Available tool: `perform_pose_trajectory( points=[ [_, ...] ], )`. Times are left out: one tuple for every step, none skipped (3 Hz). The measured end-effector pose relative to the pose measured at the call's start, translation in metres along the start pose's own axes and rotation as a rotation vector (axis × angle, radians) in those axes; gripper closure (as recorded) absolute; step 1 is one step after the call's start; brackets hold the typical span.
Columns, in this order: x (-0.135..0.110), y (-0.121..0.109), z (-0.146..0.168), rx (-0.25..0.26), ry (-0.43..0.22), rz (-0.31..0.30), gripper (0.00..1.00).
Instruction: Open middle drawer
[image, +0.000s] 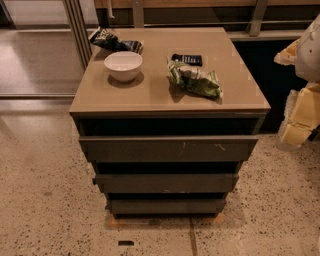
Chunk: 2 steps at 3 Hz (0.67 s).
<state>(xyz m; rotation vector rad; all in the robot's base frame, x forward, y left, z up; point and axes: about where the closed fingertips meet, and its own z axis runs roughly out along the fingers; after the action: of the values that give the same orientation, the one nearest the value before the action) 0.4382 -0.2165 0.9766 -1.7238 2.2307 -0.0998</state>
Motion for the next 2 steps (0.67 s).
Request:
perform_pose_trajectory(
  points=[
    [0.002, 0.0, 0.004, 0.002, -0.011, 0.005, 0.0],
    [0.007, 0.016, 0.05, -0.05, -0.089, 0.002, 0.0]
  ],
)
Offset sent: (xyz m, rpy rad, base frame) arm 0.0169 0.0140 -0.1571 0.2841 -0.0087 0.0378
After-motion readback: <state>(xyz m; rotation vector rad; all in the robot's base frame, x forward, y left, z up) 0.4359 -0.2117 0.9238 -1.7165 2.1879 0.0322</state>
